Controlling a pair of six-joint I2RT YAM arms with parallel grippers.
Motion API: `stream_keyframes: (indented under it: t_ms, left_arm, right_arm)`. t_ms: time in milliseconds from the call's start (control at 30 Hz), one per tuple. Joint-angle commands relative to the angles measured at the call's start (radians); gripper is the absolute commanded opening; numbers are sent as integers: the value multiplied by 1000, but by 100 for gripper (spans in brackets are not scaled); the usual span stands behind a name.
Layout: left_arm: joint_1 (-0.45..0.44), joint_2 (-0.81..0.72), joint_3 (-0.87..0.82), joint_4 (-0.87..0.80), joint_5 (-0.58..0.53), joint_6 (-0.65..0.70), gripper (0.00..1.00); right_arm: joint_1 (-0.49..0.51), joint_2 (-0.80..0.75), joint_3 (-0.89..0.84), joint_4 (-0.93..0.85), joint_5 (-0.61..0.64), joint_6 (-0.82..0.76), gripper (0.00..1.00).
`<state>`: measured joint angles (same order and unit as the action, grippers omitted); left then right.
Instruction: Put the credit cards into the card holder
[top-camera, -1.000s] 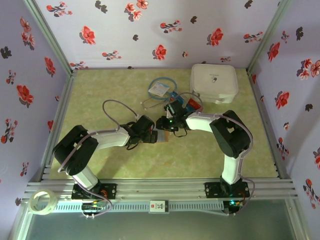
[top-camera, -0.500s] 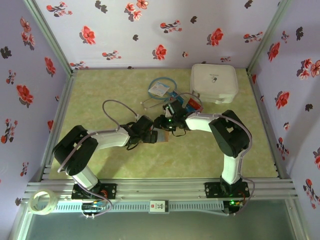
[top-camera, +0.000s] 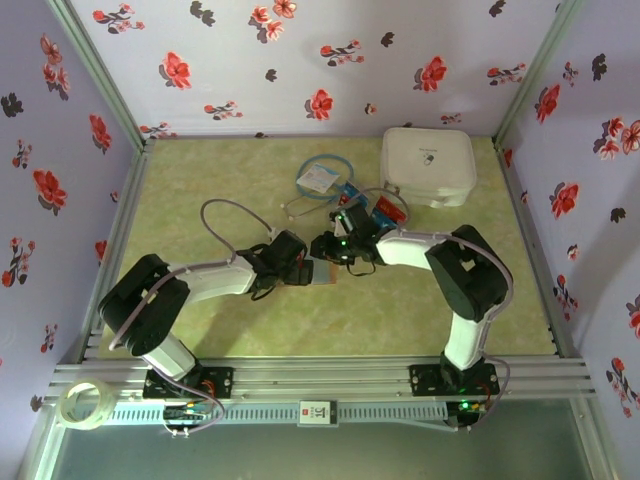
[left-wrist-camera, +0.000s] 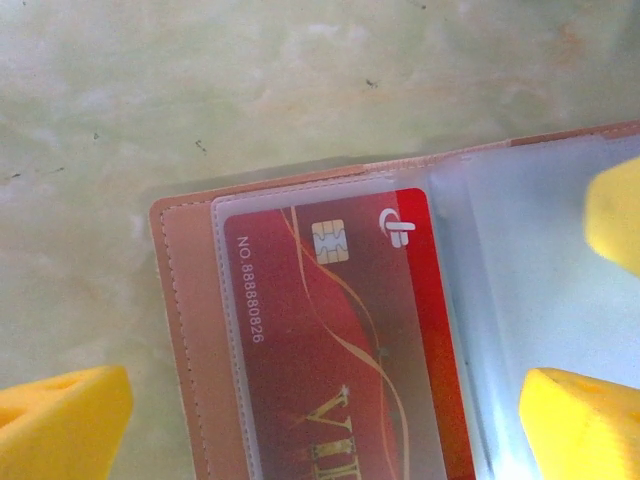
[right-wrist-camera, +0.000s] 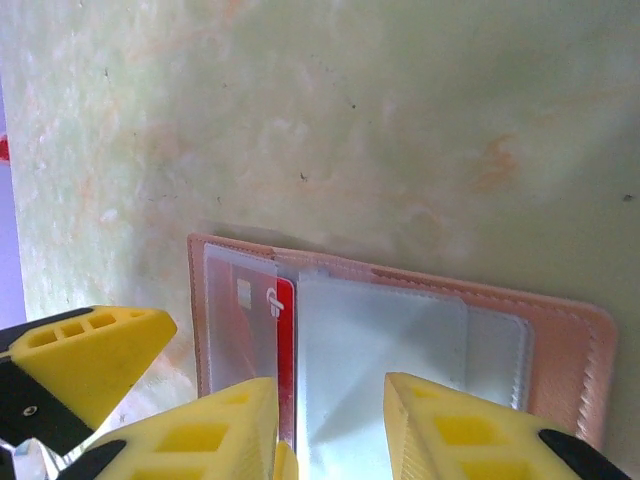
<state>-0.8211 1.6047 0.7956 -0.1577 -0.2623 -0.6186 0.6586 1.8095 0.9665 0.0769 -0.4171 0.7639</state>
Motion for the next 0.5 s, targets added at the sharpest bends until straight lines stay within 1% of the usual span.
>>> stream_keyframes:
  t_ms: [0,67,133,200,367,467]
  left_arm:
    - [-6,-33,-13,-25,-24,18,100]
    - [-7,-46,-12,-22,-19,21,100]
    - [-10,-60,-9,-27,-18,26,100]
    - [-9,-72,-6,-35,-18,29,100]
    - [-10,-81,0,-49,-19,39,100]
    - [-10,-80,-4,-48,-19,37,100]
  right_arm:
    - [-8,-62,-32,-25,60,5,34]
    - [-5,-82,-47,-38,84,3,34]
    - [-7,-91,-52,-50,95,-8,31]
    - [-7,-85,-40,-76,97,-29,24]
    - [-5,-46,-1,-117,83,-75,1]
    - [-5,-19,16,-120,68,-85,0]
